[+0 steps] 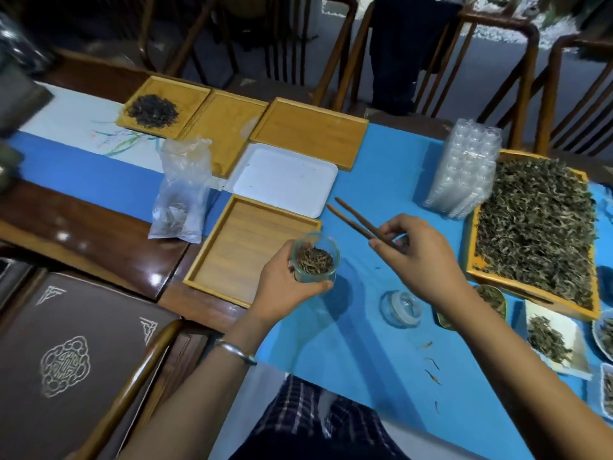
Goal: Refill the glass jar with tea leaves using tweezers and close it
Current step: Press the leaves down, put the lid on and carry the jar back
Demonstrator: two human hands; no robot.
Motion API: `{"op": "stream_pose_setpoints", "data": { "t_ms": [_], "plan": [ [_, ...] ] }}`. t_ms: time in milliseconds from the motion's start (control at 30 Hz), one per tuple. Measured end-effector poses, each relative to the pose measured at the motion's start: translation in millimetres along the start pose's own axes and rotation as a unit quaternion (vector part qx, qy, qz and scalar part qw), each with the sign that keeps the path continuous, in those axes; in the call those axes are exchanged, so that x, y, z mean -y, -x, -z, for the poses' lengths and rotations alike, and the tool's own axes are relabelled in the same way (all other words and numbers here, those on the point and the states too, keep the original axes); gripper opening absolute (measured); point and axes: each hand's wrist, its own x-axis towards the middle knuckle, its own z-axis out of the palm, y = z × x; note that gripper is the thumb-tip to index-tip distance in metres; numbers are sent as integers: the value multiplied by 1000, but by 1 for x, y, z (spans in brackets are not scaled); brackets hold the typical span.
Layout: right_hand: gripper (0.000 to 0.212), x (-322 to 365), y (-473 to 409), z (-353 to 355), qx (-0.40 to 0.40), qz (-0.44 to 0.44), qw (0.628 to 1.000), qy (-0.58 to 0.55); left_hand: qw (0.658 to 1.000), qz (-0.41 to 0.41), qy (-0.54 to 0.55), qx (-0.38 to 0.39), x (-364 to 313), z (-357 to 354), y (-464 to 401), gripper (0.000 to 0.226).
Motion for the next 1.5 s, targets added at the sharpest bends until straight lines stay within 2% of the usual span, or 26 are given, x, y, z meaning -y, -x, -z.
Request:
{"op": "stream_pose_setpoints", "data": {
  "t_ms": [167,333,600,767,833,900,967,1133,1367,1500],
  "plan": [
    [13,6,-66,-53,-15,5,1000,-22,999,22,22,-35,2,33,-34,66],
    [13,-9,-118,-112,-26,-54,997,-52,997,42,31,-50,15,66,-65,67],
    [15,-56,-144,-156,26,-97,995,5,996,64,-27,-51,36,94,-81,66],
    [18,-72,-143,-167,38,-108,993,18,995,84,-25,-42,46,89,-85,69],
    [23,-74,-143,-167,42,-113,993,10,995,93,-22,-33,47,85,-85,71],
    [37,-75,-141,-162,44,-108,993,3,995,98,-17,-24,45,80,-85,73],
    [47,-75,-136,-151,21,-104,994,-12,995,96,-15,-10,40,73,-86,73],
    [40,-89,-96,-105,-43,-110,993,-4,996,73,-18,45,26,43,-87,72],
    [45,-123,-20,-58,20,-183,980,70,991,65,2,116,9,-13,-69,69],
    [66,-140,11,-53,83,-209,967,115,987,64,2,146,2,-37,-49,73]
  ]
}}
